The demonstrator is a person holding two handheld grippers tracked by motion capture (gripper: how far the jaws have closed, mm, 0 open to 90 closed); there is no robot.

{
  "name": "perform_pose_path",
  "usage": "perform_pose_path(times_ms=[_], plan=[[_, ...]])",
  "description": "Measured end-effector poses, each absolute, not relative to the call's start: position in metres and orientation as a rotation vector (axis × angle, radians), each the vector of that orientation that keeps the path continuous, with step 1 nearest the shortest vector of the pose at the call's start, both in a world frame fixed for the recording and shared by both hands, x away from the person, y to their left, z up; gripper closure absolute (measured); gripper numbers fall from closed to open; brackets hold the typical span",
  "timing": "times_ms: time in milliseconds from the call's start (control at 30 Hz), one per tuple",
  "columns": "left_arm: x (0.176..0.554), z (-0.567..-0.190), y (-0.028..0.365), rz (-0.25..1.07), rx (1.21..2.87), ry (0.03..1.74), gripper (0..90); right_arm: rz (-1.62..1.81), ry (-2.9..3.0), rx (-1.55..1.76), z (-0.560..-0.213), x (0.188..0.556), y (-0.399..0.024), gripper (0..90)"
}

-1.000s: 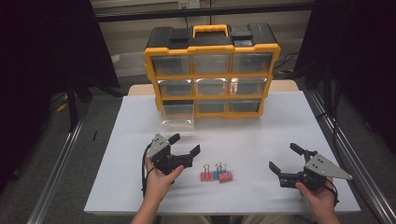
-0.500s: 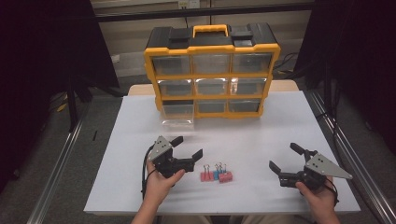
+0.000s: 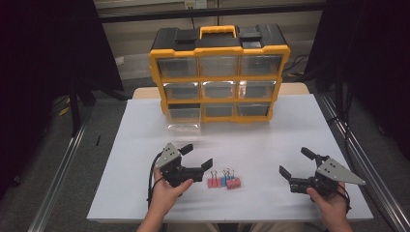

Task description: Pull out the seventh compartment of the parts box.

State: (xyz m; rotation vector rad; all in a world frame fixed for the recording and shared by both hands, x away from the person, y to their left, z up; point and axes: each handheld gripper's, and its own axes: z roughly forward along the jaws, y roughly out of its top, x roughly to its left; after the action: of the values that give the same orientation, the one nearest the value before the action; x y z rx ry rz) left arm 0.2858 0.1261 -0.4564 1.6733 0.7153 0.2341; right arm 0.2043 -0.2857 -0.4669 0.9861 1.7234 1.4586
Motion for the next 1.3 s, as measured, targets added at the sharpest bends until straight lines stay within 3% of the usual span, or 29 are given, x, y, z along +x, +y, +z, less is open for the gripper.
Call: perform_pose_path(times_ms=[367, 467, 767, 1300], plan=[[0.280, -0.460, 0.117, 0.250, 1.685, 0.707, 5.2, 1.463, 1.720, 0.995, -0.467, 0.204, -0.286, 2.0], [0.281, -0.463, 0.115, 0.185, 1.696, 0.689, 5.2, 1.461, 1.727, 0.992, -0.467, 0.204, -0.286, 2.0], [0.277, -0.467, 0.107, 0.156, 1.751, 0.656, 5.7, 1.465, 1.718, 0.994, -0.466, 0.204, -0.286, 2.0], [0.275, -0.469, 0.109, 0.130, 1.869, 0.713, 18.7, 1.456, 1.715, 0.997, -0.466, 0.206, -0.285, 2.0]])
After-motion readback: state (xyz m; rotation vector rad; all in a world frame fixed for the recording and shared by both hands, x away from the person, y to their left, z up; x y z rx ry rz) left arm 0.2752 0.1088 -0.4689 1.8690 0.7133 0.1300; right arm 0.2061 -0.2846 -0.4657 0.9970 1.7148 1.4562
